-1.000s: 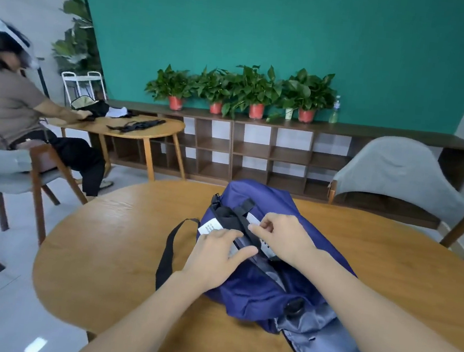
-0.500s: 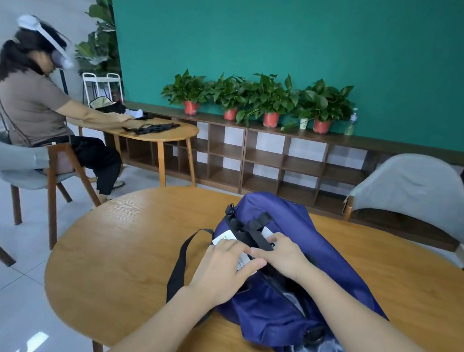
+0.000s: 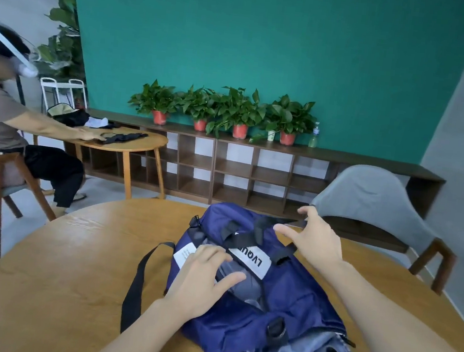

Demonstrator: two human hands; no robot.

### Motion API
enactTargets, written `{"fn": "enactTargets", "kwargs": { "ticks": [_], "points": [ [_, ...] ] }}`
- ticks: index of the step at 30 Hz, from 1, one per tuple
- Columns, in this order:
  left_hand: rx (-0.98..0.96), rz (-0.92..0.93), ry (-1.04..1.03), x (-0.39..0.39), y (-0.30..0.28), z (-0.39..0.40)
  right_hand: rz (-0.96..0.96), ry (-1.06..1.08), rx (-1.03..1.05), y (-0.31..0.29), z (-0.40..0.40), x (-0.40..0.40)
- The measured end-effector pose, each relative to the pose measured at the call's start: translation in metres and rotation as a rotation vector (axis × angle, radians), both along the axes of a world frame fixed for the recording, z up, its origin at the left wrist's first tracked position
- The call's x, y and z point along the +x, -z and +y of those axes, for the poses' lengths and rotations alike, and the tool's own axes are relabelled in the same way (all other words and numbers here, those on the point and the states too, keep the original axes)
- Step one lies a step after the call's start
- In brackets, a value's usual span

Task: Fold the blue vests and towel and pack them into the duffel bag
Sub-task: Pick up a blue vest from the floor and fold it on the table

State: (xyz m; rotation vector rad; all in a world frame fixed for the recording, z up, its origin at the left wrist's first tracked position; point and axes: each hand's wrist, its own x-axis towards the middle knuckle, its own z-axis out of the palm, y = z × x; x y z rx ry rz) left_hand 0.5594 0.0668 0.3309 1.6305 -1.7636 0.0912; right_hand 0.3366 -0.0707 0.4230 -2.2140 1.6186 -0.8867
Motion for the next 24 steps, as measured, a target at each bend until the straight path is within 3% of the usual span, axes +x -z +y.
{"fn": "enactTargets", "kwargs": {
  "ticks": [8, 13, 16, 19, 21, 24],
  "points": [
    [0.133, -0.060, -0.007, -0.009, 0.006, -0.002, -0.320, 0.276, 0.329, 0.060, -0.029, -0.052],
    [0.177, -0.158, 0.020, -0.014, 0.006, -0.004, -0.031, 0.259, 0.275, 0.061, -0.030, -0.054],
    [0.168, -0.143, 0.064, -0.022, -0.001, -0.010, 0.170, 0.158, -0.034, 0.052, -0.028, -0.041],
    [0.165, -0.136, 0.098, -0.031, -0.004, -0.017, 0.194, -0.144, -0.318, 0.038, -0.018, -0.017],
    [0.172, -0.142, 0.109, -0.038, -0.004, -0.020, 0.292, -0.301, -0.257, 0.035, -0.006, 0.003],
    [0.234, -0.148, 0.118, -0.043, 0.000, -0.023, 0.561, -0.264, -0.148, 0.052, -0.001, 0.021]
  ]
}}
